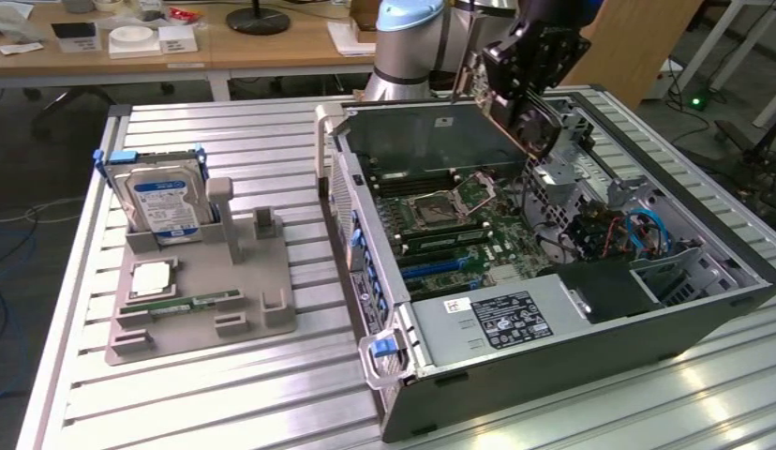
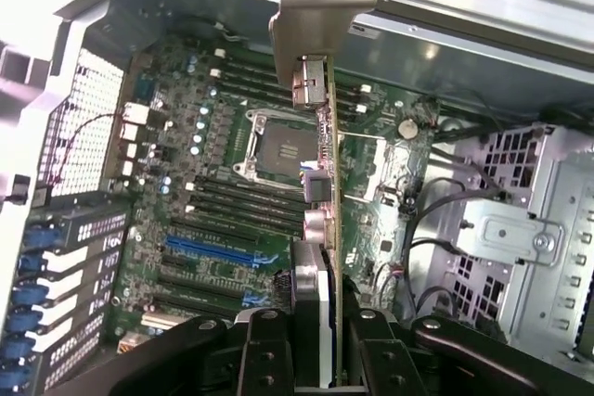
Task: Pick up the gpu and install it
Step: 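Insert the gpu into the slot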
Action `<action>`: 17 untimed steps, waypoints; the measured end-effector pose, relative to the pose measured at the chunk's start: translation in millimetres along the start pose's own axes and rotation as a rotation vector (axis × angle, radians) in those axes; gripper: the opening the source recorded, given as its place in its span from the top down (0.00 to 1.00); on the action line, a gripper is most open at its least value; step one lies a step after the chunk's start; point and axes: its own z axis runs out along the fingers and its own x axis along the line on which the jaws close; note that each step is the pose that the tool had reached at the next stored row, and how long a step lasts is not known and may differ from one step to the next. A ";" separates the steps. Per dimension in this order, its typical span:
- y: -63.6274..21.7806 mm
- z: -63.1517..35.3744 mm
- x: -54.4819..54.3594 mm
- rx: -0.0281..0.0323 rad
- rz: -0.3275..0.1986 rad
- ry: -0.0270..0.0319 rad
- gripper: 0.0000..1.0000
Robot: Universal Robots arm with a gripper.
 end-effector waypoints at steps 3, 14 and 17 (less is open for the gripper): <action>-0.1 0.0 0.0 -0.0007 -0.034 0.0018 0.72; -0.3 0.0 0.1 -0.0032 -0.176 0.0093 0.72; -0.3 0.0 0.1 -0.0040 -0.217 0.0115 0.72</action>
